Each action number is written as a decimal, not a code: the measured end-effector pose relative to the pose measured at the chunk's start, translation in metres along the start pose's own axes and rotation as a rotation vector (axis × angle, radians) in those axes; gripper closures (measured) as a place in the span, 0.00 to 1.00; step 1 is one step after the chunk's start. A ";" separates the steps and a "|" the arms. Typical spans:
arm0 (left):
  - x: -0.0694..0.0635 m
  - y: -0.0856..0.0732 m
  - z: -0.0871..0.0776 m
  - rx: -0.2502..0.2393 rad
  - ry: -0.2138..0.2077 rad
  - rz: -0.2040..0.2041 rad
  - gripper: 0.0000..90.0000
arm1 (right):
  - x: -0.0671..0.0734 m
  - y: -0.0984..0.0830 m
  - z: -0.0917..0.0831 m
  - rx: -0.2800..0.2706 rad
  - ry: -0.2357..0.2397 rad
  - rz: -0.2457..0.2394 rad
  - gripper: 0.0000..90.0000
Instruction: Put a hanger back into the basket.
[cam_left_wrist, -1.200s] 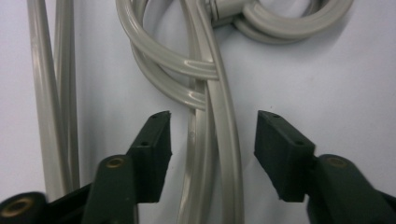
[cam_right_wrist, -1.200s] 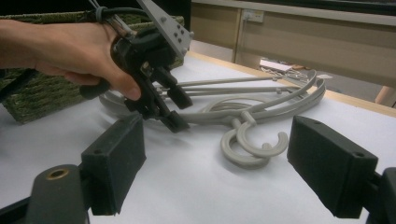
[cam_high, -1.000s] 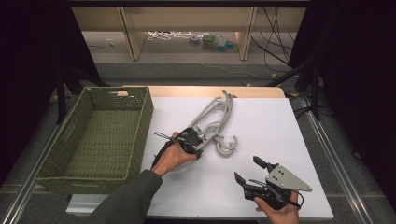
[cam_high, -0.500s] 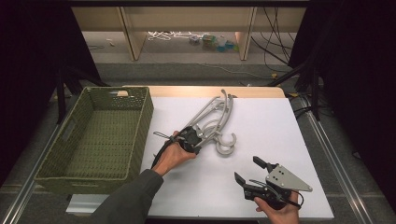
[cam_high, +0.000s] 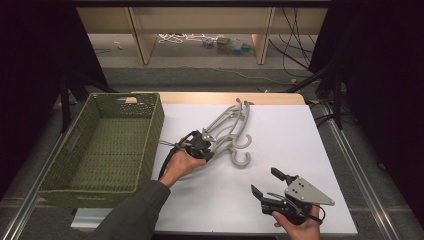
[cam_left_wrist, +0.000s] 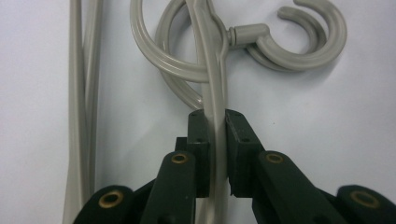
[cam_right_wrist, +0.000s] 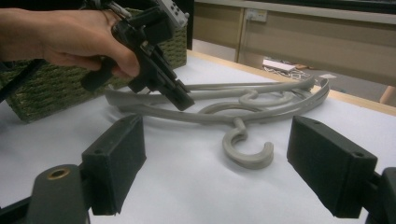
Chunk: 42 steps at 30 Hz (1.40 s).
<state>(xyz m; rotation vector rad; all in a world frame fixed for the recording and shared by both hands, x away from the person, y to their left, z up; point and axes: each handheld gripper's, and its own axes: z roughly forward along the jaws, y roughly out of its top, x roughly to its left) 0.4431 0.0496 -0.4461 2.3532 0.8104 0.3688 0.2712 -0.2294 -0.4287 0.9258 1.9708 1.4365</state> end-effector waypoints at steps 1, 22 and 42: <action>0.001 0.000 -0.002 -0.009 0.001 -0.012 0.91 | 0.000 0.000 0.000 -0.001 0.000 -0.002 0.23; 0.030 -0.003 -0.050 -0.233 -0.121 -0.316 0.91 | 0.000 0.000 0.000 0.000 0.000 0.000 0.23; 0.037 0.011 -0.140 -0.399 -0.213 -0.331 0.91 | 0.000 -0.001 0.000 0.001 -0.001 0.003 0.23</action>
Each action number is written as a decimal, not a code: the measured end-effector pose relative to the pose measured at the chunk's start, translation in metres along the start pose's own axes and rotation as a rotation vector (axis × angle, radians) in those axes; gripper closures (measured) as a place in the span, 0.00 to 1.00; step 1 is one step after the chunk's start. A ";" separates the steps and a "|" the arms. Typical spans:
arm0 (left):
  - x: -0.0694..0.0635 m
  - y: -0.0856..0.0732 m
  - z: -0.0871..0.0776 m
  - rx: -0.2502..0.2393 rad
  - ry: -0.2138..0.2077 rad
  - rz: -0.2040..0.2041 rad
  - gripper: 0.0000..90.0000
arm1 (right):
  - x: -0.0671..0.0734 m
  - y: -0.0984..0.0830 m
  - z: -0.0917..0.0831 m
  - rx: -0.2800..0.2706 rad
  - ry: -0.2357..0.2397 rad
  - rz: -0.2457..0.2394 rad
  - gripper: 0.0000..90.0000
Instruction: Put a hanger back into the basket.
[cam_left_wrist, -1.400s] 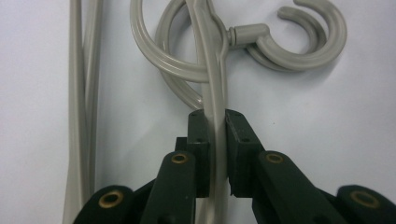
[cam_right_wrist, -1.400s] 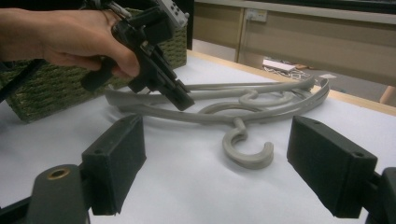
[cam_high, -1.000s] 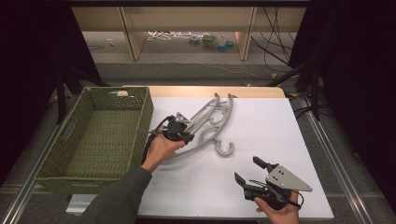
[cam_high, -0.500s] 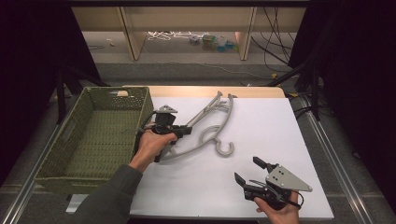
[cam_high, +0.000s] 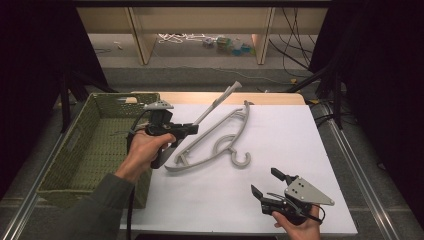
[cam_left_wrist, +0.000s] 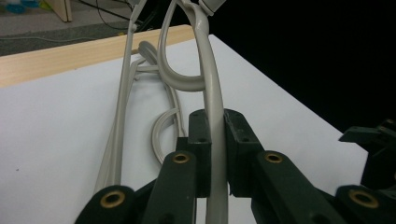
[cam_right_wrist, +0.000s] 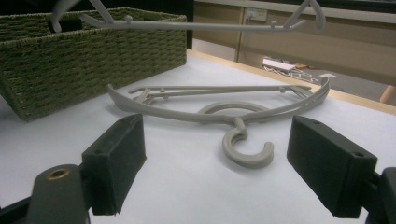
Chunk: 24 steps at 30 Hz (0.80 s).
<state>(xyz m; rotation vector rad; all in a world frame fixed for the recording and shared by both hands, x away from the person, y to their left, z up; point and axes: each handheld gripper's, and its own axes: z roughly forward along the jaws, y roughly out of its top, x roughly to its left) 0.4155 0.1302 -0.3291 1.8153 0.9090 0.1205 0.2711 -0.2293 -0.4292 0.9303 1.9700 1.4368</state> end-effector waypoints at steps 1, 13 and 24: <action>-0.001 0.002 -0.005 -0.003 0.001 0.004 0.91 | 0.000 -0.001 0.001 -0.015 -0.004 0.001 0.23; -0.005 0.023 -0.066 -0.055 0.008 0.049 0.91 | 0.000 -0.001 0.002 -0.015 -0.001 0.002 0.23; 0.018 0.009 -0.113 -0.083 0.075 0.043 0.91 | 0.000 -0.001 0.002 -0.019 -0.004 -0.005 0.22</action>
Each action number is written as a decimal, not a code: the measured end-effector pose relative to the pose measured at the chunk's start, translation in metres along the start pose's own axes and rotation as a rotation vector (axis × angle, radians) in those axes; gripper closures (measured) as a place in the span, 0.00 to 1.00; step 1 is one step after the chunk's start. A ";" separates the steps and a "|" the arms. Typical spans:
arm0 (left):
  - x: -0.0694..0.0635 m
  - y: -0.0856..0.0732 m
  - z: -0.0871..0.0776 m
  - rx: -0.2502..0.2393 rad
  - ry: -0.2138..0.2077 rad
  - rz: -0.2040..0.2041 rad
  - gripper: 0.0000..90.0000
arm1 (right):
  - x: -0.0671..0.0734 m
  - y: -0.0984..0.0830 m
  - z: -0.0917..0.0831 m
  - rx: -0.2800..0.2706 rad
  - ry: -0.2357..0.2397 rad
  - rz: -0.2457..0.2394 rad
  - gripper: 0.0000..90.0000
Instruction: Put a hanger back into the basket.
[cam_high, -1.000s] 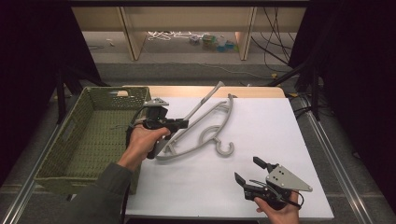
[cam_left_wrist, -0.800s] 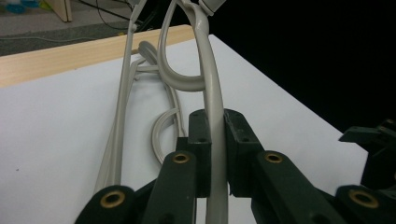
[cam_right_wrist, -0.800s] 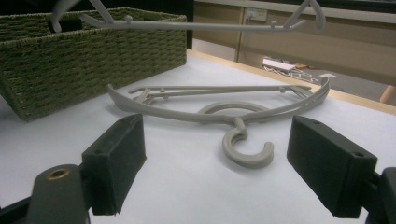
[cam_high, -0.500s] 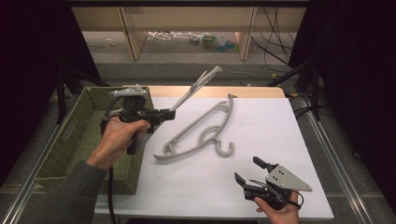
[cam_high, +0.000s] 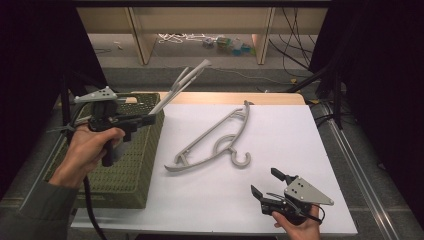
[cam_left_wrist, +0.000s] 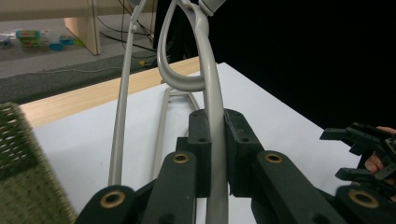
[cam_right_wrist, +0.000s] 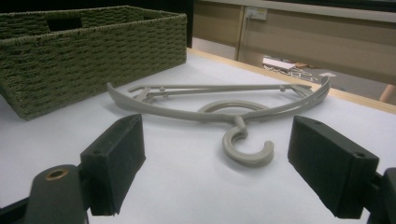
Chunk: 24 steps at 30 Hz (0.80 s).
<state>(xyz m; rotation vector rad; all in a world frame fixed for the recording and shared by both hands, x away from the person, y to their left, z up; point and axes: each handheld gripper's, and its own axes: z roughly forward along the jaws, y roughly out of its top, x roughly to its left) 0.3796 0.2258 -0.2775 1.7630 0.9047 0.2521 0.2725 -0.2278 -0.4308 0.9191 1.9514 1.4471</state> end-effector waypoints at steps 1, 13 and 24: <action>0.003 -0.003 -0.004 -0.001 0.009 -0.001 0.91 | 0.000 0.000 0.000 0.003 0.001 0.001 0.22; 0.029 -0.031 -0.038 -0.013 0.060 -0.038 0.91 | 0.000 0.000 0.001 0.010 0.008 -0.001 0.18; 0.042 -0.046 -0.059 -0.002 0.100 -0.031 0.91 | 0.001 0.000 0.001 -0.007 0.007 -0.003 0.17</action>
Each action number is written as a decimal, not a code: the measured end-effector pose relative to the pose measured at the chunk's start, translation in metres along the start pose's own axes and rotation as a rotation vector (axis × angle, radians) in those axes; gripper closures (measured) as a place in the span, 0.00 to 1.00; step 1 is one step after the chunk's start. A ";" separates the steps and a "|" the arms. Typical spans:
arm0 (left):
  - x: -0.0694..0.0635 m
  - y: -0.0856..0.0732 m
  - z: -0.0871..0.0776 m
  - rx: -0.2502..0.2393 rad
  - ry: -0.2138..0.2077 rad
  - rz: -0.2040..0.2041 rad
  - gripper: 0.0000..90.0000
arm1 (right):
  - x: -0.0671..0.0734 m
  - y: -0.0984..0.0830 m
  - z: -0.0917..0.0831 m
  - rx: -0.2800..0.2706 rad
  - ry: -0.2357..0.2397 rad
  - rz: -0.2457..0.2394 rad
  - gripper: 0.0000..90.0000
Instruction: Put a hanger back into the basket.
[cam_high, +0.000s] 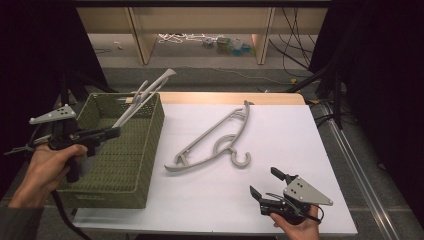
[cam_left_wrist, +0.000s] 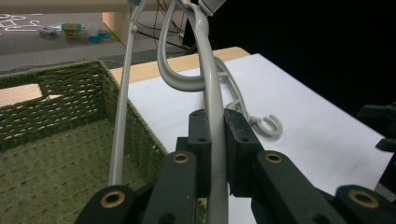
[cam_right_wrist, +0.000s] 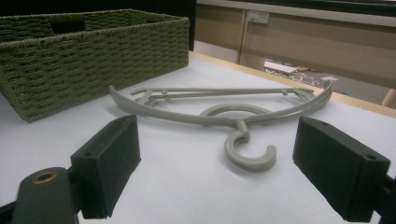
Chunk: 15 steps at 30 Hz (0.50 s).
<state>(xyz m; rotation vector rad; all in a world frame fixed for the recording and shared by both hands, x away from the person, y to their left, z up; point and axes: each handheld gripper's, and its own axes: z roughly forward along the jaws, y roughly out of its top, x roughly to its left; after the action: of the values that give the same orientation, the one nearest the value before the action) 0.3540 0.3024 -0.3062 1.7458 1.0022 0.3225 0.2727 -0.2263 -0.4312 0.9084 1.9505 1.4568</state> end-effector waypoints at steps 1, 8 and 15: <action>0.001 -0.001 -0.001 0.003 0.003 0.010 0.91 | 0.000 0.000 0.000 0.000 -0.001 0.000 0.17; 0.010 -0.011 -0.012 0.022 0.032 0.026 0.91 | 0.000 0.000 0.000 -0.001 -0.002 0.004 0.18; 0.024 -0.022 -0.024 0.028 0.054 0.043 0.91 | -0.001 0.000 0.000 0.012 0.002 0.007 0.18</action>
<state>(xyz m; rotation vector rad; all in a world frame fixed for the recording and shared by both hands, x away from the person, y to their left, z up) 0.3432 0.3386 -0.3208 1.7947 1.0132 0.3870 0.2735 -0.2269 -0.4318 0.9210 1.9612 1.4518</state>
